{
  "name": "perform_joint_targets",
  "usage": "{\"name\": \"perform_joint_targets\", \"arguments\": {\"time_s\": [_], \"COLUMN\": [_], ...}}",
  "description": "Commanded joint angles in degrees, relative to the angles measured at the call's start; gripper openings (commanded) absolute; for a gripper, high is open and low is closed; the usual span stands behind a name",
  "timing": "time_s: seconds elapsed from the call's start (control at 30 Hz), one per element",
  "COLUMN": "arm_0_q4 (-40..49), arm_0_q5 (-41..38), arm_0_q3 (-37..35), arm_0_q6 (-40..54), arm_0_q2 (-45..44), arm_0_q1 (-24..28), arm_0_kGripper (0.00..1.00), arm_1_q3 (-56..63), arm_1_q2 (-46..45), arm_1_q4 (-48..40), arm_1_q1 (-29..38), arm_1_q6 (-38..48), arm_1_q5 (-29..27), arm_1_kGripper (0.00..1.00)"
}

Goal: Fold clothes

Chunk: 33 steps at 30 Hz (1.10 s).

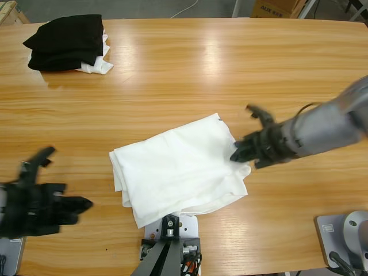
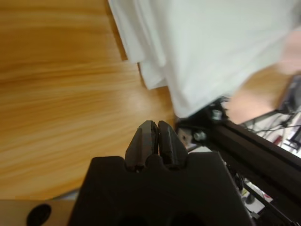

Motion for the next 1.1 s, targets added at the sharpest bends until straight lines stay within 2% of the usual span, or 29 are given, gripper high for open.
{"name": "perform_joint_targets", "arguments": {"time_s": [0.03,0.07,0.1,0.17,0.23,0.3,0.37,0.53,0.67,0.77,0.9,1.1], "arm_0_q4": [11.4,11.5,11.5,11.8,12.9,13.6,14.5,18.2,19.7,20.0,20.9,20.9], "arm_0_q5": [3.3,3.3,3.3,3.5,3.6,3.6,3.6,3.3,3.3,3.1,3.0,3.1], "arm_0_q3": [-1.4,-1.4,-1.5,-1.9,-2.8,-3.3,-3.9,-5.6,-4.5,-3.8,-1.2,-0.1], "arm_0_q6": [6.5,8.9,11.0,17.6,20.2,20.1,19.9,20.2,20.3,20.3,20.1,20.0], "arm_0_q2": [-5.2,-5.1,-5.1,-5.8,-6.8,-8.0,-8.9,-11.0,-12.5,-13.4,-16.6,-16.8], "arm_0_q1": [-0.4,-0.4,-0.4,-0.4,-0.4,-0.4,-0.4,-0.4,-0.4,-0.4,-0.4,-0.4], "arm_0_kGripper": [0.697,0.93,0.989,0.996,0.996,0.996,0.996,0.996,0.996,0.996,0.996,1.0], "arm_1_q3": [-12.9,-14.3,-15.8,-18.1,-22.3,-29.4,-32.9,-37.4,-38.9,-39.0,-40.6,-41.0], "arm_1_q2": [-9.7,-7.0,-4.1,1.0,5.8,11.5,14.4,22.8,26.7,28.3,30.9,36.3], "arm_1_q4": [11.8,11.8,11.8,13.0,19.0,29.8,32.0,31.4,30.9,26.8,25.9,23.7], "arm_1_q1": [13.8,16.0,18.1,19.7,20.0,20.0,20.2,23.0,26.0,27.1,27.3,27.2], "arm_1_q6": [-6.5,-10.1,-14.5,-18.1,-17.8,-10.1,-3.4,6.2,10.4,11.3,11.1,11.5], "arm_1_q5": [-9.6,-10.2,-12.3,-15.7,-18.8,-23.7,-23.9,-22.3,-20.8,-20.0,-20.3,-19.8], "arm_1_kGripper": [1.0,1.0,1.0,1.0,1.0,1.0,1.0,1.0,1.0,1.0,1.0,1.0]}}
